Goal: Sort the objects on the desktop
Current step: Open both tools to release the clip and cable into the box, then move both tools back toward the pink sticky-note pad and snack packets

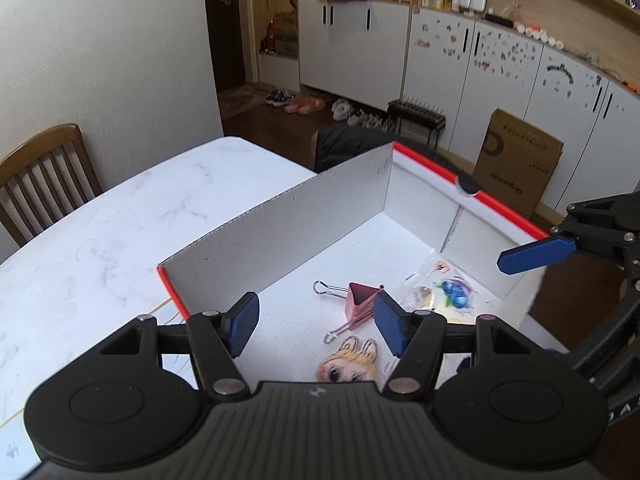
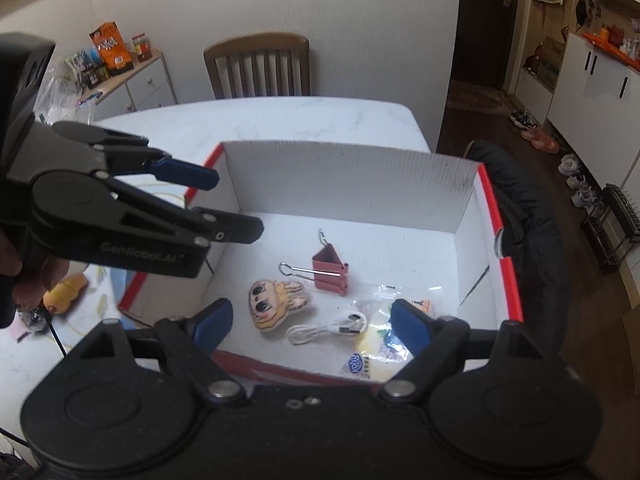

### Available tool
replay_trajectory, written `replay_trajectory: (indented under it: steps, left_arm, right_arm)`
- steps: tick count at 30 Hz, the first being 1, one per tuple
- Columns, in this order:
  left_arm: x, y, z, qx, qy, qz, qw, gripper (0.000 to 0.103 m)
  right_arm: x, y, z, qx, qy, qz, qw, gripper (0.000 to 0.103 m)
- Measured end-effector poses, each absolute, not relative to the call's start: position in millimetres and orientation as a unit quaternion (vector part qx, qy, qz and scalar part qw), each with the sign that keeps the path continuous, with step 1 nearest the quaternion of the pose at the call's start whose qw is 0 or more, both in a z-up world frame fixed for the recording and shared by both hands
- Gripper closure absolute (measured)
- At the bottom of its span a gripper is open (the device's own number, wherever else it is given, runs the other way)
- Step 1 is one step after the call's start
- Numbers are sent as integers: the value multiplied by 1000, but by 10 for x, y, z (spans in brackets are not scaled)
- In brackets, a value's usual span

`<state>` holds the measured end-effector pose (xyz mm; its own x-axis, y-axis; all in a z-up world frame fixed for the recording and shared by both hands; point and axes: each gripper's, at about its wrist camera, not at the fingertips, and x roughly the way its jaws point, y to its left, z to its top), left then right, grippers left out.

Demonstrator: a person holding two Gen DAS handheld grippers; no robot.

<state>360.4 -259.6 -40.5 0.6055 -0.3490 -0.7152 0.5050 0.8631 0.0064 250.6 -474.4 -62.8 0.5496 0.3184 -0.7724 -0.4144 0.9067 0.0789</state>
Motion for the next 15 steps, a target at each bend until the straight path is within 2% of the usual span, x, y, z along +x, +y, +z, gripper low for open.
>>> replay_trajectory:
  steps: [15]
  left_arm:
    - [2942,-2215,-134,73,330,-242,910,41]
  right_arm:
    - [2083,-4639,-364,-45,388,190,901,17]
